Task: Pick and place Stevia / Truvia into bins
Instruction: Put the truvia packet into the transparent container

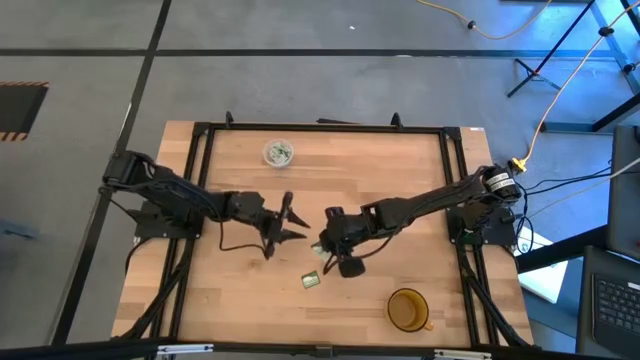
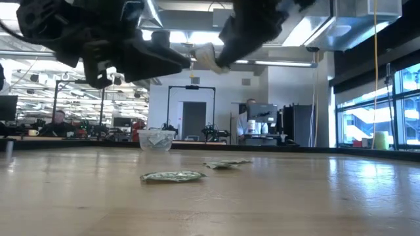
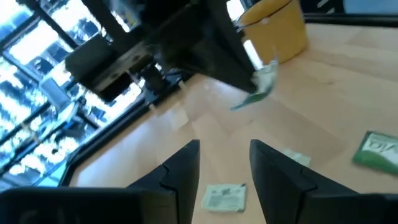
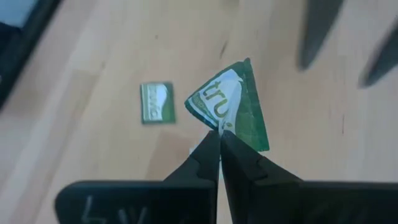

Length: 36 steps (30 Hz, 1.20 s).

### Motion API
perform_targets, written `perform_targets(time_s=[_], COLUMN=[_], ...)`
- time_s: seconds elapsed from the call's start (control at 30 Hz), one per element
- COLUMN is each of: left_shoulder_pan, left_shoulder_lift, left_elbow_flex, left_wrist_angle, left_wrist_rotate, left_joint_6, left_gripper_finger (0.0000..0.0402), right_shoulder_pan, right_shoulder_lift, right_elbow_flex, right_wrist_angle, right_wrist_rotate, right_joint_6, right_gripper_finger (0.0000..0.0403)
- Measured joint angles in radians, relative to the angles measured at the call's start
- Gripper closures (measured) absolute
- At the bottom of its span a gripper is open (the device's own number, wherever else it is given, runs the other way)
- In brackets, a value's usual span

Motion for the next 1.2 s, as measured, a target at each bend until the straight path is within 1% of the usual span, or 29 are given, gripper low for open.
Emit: perform_targets(time_s=[0.17, 0.4, 0.63, 0.77, 0.97, 1.2], left_shoulder_pan=[-0.037, -0.071, -0.110, -0.123, -0.123, -0.123], left_shoulder_lift=[0.041, 0.045, 0.045, 0.045, 0.045, 0.045], left_elbow_flex=[0.000, 0.000, 0.019, 0.024, 0.024, 0.024], left_wrist_angle=[0.081, 0.135, 0.131, 0.131, 0.131, 0.130], left_wrist_rotate=[-0.006, 0.005, 0.021, 0.016, 0.000, 0.005], left_joint_6=[-0.023, -0.022, -0.025, -0.025, -0.009, 0.077], left_gripper_finger=[0.0269, 0.0270, 0.0268, 0.0277, 0.0315, 0.0392], right_shoulder_pan=[0.002, -0.001, -0.003, -0.004, -0.004, -0.003], right_shoulder_lift=[0.000, -0.001, -0.002, -0.002, -0.002, -0.002], right_elbow_flex=[0.009, 0.009, 0.009, 0.009, 0.009, 0.009], right_wrist_angle=[0.030, 0.066, 0.101, 0.118, 0.123, 0.123], right_wrist_rotate=[-0.024, -0.024, -0.024, -0.024, -0.024, -0.024], right_joint_6=[0.019, 0.049, 0.070, 0.070, 0.071, 0.069], right_gripper_finger=[0.0388, 0.0388, 0.0388, 0.0388, 0.0388, 0.0383])
